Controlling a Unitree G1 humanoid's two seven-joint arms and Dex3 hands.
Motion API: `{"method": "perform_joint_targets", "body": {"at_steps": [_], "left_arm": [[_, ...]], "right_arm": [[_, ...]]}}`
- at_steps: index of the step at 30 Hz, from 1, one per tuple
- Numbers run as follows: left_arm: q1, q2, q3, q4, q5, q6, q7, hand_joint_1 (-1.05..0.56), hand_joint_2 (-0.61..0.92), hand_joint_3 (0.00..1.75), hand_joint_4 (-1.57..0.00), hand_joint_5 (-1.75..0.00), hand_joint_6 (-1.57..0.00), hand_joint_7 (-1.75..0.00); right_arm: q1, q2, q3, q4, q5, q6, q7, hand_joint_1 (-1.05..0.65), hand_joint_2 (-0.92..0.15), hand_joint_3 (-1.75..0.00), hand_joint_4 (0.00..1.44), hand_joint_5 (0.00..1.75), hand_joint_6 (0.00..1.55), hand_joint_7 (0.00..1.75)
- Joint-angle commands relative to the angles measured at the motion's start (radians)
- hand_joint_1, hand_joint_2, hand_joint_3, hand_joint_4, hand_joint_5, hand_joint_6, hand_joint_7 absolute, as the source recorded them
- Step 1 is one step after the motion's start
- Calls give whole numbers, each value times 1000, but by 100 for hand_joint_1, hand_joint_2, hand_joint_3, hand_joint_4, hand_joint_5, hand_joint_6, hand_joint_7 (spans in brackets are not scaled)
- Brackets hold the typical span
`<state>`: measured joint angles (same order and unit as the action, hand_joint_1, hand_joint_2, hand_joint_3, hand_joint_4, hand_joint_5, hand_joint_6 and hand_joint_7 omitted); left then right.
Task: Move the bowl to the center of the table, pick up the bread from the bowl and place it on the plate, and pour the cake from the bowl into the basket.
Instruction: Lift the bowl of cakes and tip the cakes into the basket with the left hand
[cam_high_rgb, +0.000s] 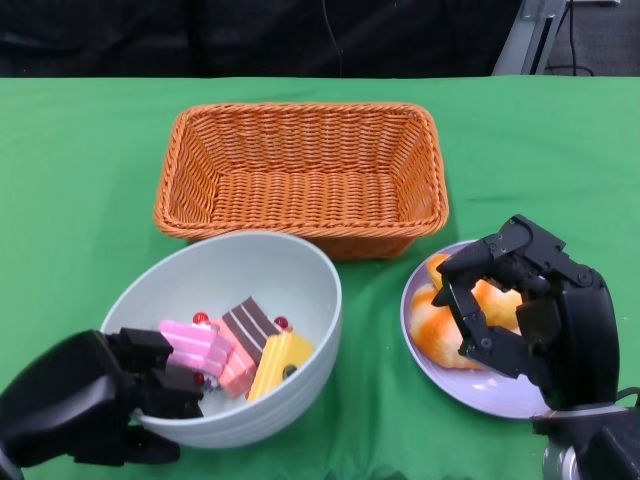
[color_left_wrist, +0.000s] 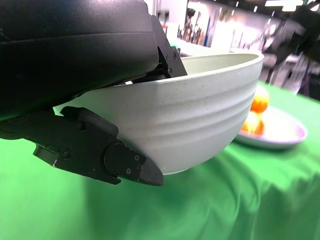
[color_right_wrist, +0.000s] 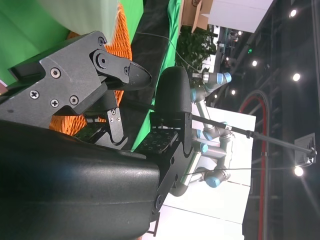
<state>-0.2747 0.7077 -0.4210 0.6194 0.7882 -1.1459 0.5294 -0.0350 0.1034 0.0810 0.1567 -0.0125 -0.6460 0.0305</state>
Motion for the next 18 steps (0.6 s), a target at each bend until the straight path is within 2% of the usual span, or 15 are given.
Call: {"method": "perform_joint_targets", "body": {"at_steps": [1, 11, 18], "left_arm": [[6, -3, 55, -14, -28, -45, 10, -9, 92, 28, -75, -142, -83, -105], [-27, -65, 137, -6, -43, -108, -14, -12, 91, 43, -80, -134, -86, -105], [-34, -92, 197, -38, -45, -128, -14, -15, 81, 65, -71, -160, -87, -112]], "right_arm": [[3, -2, -1, 21, 13, -1, 6, -11, -61, -82, 72, 143, 73, 115], [6, 4, 10, 59, -2, -25, 5, -14, -61, -79, 72, 145, 73, 115], [-2, 5, 11, 87, 4, -36, 10, -13, -62, -79, 72, 145, 73, 114]]}}
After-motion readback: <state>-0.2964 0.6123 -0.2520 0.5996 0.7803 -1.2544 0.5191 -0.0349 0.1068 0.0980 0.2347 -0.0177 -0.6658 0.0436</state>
